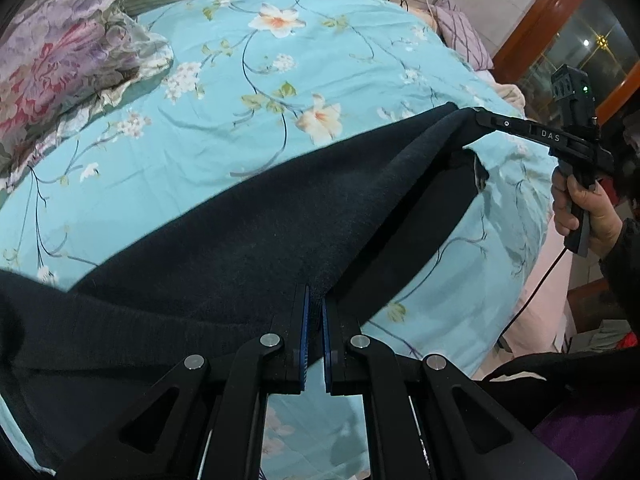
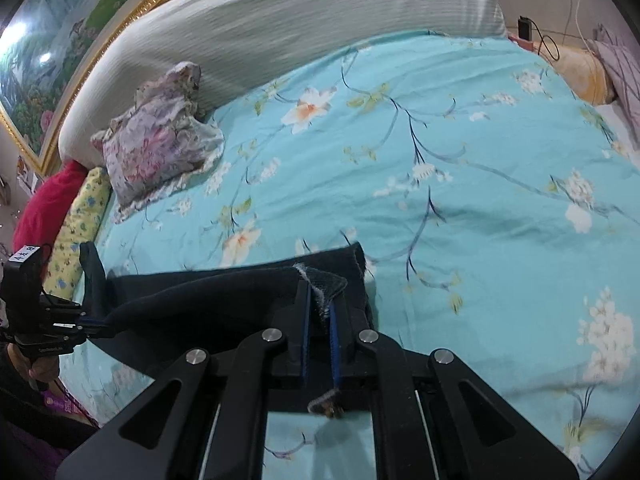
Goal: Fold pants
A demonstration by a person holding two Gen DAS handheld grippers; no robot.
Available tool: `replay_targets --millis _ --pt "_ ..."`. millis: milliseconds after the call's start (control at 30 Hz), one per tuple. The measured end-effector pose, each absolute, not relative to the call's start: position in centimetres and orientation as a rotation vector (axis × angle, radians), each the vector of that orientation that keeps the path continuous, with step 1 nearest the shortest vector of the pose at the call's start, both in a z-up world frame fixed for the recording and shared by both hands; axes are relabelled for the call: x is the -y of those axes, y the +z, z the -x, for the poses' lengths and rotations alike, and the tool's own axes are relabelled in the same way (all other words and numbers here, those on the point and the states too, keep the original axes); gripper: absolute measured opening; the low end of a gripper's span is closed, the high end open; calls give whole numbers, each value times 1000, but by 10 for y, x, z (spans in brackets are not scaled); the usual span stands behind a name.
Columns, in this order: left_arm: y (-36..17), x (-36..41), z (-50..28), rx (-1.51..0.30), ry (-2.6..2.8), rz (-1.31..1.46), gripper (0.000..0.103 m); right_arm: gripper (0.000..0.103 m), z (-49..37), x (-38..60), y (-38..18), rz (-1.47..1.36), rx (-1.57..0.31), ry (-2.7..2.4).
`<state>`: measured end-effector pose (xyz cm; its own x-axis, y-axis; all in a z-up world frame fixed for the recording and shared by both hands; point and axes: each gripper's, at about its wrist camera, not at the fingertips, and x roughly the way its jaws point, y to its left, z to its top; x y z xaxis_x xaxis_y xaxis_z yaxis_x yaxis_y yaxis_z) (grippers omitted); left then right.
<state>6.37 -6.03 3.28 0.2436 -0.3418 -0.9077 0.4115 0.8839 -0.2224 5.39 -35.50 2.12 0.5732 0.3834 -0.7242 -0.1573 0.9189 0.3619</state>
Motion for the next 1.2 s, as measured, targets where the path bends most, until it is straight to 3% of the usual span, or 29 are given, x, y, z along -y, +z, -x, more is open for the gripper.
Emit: replay_targets --millis 367,433,467,500,600,733,800,1200 --pt "-18 71 -53 -1299 -515 -126 9 10 -38 359 -25 -201 -1037 197" --pt "-30 73 -52 -1327 -509 -138 17 23 -32 364 -31 -245 -1050 164" --pt "-34 72 -50 -1338 -508 -134 18 38 -29 365 -30 -248 -1055 146" --pt "-35 72 -49 -1339 -507 -131 22 44 -26 365 -28 -251 -1055 141" --pt "-27 66 -43 -1331 -529 -87 39 44 -14 363 -13 -248 -1028 130" --pt "-14 56 -38 -1307 -505 -65 44 46 -6 346 17 -262 -948 165" --pt "-6 48 -35 -1289 -481 -41 53 50 -6 329 29 -256 -911 202" --pt "30 -60 -40 -1210 -227 155 53 51 -40 193 26 -242 -958 532"
